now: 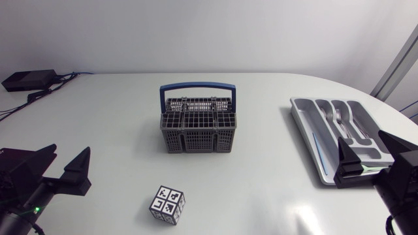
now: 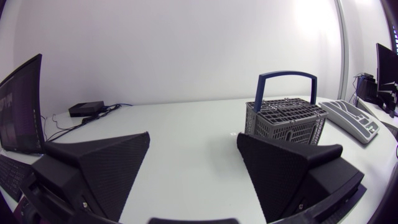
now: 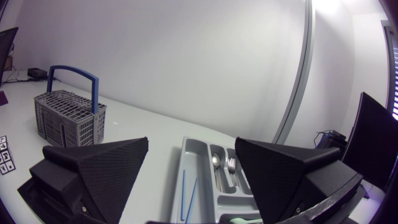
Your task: Transfer all utensils from the basket to the drawer tray.
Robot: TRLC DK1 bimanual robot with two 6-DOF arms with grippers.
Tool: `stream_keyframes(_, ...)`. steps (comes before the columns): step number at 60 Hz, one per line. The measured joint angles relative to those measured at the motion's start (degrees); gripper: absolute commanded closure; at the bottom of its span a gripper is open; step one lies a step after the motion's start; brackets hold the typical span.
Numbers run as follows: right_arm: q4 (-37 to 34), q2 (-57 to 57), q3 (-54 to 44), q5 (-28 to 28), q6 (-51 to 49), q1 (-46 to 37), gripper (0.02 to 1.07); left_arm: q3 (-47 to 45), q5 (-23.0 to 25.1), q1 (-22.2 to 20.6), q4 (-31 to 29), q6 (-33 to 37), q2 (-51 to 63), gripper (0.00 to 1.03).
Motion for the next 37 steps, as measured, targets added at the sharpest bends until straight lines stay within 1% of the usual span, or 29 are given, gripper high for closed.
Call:
stream_keyframes(8, -0.17, -2.14, -1.25, -0.26, 4.09, 0.02, 0.07, -2.49, 0.5, 0.83, 3.1, -1.99, -3.76, 0.06)
stream_keyframes(22, -0.87, -5.95, -4.48, -1.44, 11.5, 0.37, 0.07, -2.54, 0.5, 0.87, 3.17, -2.4, -4.5, 0.06)
stream_keyframes(37, -0.87, -6.32, -4.55, -1.49, 12.83, 0.39, 0.07, -2.56, 0.5, 0.87, 3.17, -2.43, -4.5, 0.07)
